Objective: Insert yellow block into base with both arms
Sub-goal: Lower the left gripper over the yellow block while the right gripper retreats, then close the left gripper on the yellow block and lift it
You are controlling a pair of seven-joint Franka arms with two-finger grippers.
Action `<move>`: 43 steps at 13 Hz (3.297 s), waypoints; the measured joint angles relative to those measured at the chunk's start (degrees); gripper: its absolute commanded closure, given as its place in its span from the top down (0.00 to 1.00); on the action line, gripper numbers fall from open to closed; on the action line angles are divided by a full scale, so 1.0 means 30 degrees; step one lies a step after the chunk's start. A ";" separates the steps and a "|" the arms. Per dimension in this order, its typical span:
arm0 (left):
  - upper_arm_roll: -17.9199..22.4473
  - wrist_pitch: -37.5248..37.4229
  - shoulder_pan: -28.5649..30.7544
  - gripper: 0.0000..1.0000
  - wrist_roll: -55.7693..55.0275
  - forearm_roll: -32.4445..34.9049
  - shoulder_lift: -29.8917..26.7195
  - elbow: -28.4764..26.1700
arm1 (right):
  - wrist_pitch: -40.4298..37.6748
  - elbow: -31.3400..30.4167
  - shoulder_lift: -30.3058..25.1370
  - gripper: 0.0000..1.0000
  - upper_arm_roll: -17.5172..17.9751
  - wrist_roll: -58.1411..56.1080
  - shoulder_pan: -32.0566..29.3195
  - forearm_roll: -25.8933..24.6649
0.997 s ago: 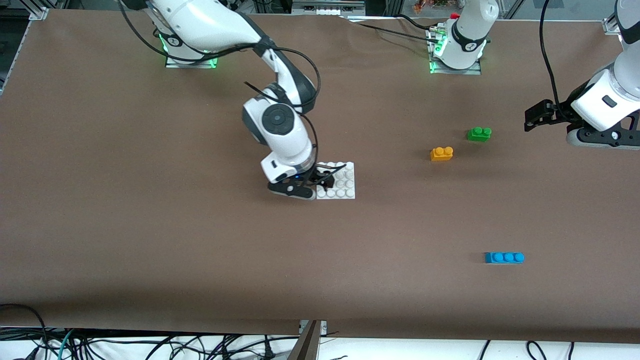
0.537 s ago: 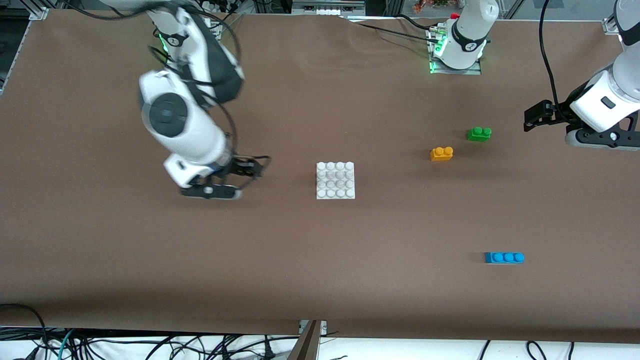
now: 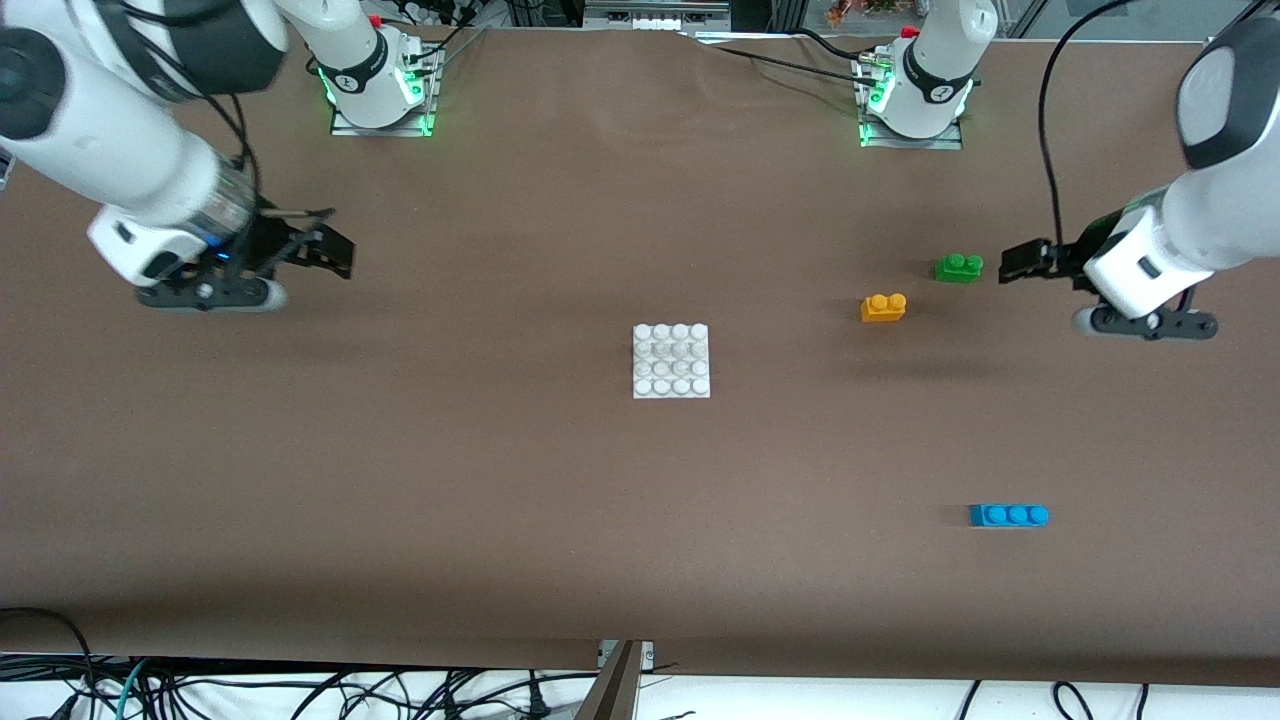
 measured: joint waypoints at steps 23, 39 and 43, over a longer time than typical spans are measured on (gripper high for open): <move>-0.2971 1.7706 -0.0163 1.00 -0.3271 0.1504 0.0685 -1.4460 | -0.2199 0.2295 -0.0142 0.99 -0.2166 -0.2689 -0.0956 -0.1289; -0.2981 1.8342 -0.0158 0.37 -0.3660 0.1519 0.1291 -1.4714 | -0.2349 0.2298 0.0193 0.99 -0.2845 -0.2333 -0.1029 -0.1285; -0.3461 1.7946 -0.0162 0.37 -0.4142 0.1519 0.1098 -1.4432 | -0.2349 0.2299 0.0194 0.99 -0.2844 -0.2332 -0.1028 -0.1285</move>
